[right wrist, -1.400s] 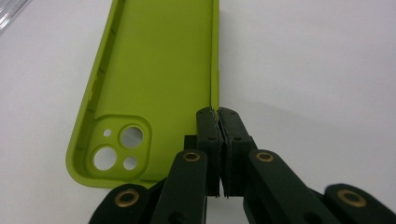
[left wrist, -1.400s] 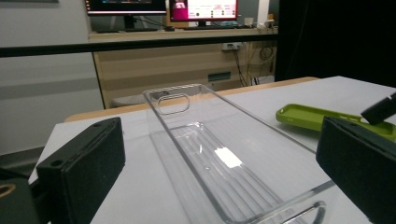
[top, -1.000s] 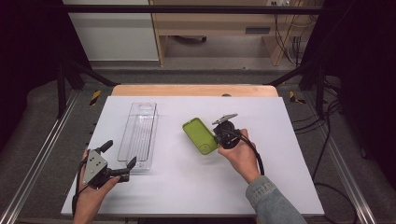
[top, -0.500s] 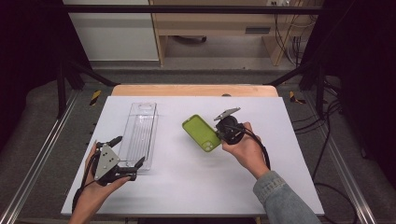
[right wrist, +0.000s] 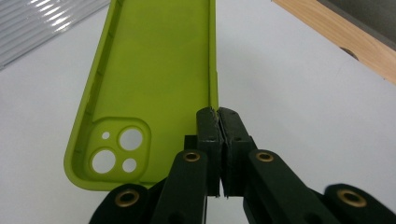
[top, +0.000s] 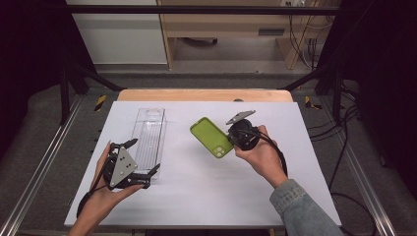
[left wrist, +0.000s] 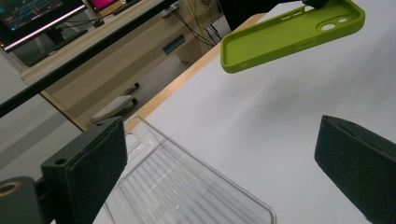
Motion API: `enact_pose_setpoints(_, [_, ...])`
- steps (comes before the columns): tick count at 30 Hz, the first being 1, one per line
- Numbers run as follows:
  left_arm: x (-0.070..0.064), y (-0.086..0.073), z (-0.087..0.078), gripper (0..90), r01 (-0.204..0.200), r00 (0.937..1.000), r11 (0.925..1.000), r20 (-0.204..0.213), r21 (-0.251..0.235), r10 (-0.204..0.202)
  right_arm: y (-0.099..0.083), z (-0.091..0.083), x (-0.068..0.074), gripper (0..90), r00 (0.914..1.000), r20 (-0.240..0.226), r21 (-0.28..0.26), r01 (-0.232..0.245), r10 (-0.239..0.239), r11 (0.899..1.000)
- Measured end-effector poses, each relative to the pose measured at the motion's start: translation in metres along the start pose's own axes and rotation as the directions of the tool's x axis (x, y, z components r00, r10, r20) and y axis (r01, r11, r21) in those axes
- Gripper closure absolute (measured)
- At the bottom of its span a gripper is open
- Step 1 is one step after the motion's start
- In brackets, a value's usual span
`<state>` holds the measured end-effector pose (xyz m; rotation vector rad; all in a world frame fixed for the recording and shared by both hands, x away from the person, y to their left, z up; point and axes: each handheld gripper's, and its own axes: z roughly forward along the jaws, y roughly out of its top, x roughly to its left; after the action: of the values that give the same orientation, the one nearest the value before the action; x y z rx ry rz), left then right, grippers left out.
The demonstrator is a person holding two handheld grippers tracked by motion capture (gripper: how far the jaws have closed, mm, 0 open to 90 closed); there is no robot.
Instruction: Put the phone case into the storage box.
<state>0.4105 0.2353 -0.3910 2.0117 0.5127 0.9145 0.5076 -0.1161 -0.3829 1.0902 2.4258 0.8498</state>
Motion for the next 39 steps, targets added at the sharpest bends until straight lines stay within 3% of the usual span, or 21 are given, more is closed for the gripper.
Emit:
enact_pose_setpoints(7, [-0.001, 0.011, 0.0, 2.0, -0.047, 0.9988, 0.9989, 0.017, 0.008, 0.047, 0.005, -0.007, 0.003, 88.4, 1.0, 0.008, -0.022, 0.003, -0.003, 1.0])
enact_pose_setpoints(12, [-0.002, 0.02, 0.0, 2.1, -0.084, 0.9963, 0.9965, 0.022, 0.007, 0.084, 0.008, -0.012, 0.005, 88.4, 0.9985, 0.028, -0.054, -0.046, 0.047, 0.997])
enact_pose_setpoints(17, [-0.003, 0.03, 0.0, 2.4, -0.116, 0.993, 0.9933, 0.027, 0.009, 0.115, 0.013, -0.017, 0.01, 88.4, 0.9972, 0.036, -0.072, -0.062, 0.065, 0.995])
enact_pose_setpoints(28, [-0.007, 0.042, 0.002, 4.8, -0.187, 0.9814, 0.9823, 0.05, 0.019, 0.185, 0.017, -0.022, 0.025, 88.4, 0.9994, 0.012, -0.081, -0.03, 0.032, 0.996])
enact_pose_setpoints(33, [-0.011, 0.05, 0.005, 7.7, -0.236, 0.9696, 0.9715, 0.071, 0.022, 0.234, 0.018, -0.024, 0.027, 88.4, 0.9999, -0.004, -0.076, -0.01, 0.01, 0.997])
enact_pose_setpoints(39, [-0.009, 0.057, 0.007, 9.4, -0.229, 0.9714, 0.9733, 0.069, 0.016, 0.227, 0.017, -0.027, 0.031, 88.4, 0.9999, -0.003, -0.086, 0.009, -0.01, 0.996])
